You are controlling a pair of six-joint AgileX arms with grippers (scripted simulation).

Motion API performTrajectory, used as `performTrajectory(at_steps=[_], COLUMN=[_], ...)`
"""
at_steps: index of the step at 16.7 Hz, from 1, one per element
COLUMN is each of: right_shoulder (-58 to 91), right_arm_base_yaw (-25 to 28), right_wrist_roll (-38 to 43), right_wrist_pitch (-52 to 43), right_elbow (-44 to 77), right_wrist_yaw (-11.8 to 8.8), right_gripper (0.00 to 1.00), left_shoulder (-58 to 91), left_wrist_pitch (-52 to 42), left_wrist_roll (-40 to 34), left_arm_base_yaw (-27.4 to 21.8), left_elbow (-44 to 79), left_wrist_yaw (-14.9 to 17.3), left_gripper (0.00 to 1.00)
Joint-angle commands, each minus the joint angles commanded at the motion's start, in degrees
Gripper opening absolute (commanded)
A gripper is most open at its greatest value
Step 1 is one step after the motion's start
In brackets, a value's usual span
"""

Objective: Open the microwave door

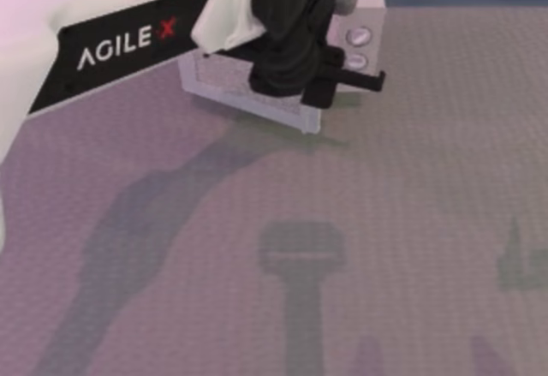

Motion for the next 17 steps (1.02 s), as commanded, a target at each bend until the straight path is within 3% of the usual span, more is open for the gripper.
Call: performTrajectory(at_steps=[17], right_shoulder=[0.0], right_arm_base_yaw=[0.0], right_wrist_roll=[0.0], right_wrist_pitch=[0.0], right_elbow=[0.0], right_wrist_yaw=[0.0], right_gripper=[1.00], left_shoulder=[-1.0], left_wrist_pitch=[0.7], left_wrist_roll=[1.0], left_arm_base_yaw=[0.0], left_elbow=[-1.5], left_wrist_yaw=[0.9], left_gripper=[0.00])
